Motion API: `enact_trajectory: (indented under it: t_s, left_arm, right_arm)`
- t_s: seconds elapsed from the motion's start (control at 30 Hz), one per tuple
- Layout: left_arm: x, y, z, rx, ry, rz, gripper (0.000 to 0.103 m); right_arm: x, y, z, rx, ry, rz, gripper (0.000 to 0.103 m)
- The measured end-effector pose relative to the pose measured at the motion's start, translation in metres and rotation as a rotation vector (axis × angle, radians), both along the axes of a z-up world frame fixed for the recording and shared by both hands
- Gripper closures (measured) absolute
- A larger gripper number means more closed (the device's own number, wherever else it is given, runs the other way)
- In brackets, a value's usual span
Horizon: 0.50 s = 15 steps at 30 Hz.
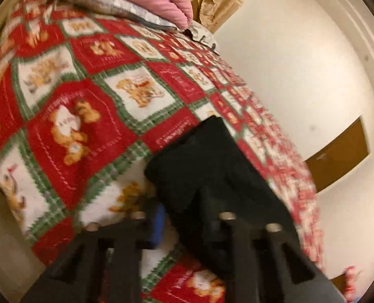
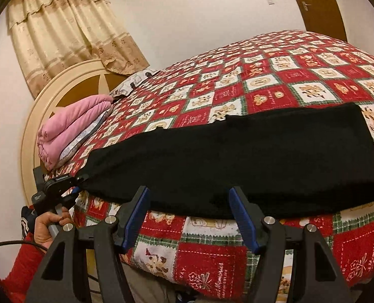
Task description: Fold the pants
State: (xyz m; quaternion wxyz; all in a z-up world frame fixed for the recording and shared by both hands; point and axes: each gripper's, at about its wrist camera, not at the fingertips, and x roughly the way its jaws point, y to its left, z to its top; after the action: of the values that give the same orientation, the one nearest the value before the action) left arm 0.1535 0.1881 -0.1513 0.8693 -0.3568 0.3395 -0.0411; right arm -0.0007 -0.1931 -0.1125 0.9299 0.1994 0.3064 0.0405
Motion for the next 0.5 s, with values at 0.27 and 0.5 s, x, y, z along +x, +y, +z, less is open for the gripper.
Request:
enact_trajectory:
  t_s: [0.27,0.5]
  left_arm:
    - [0.002,-0.035,0.045,0.152,-0.133,-0.069,0.087]
    - [-0.021,-0.135,0.106,0.332,-0.403,-0.346,0.088]
  right_arm:
    - [-0.005,-0.038,0.006,0.063,-0.008,-0.118,0.036]
    - [-0.014,-0.078,0.015,0.093,-0.031,-0.231,0.036]
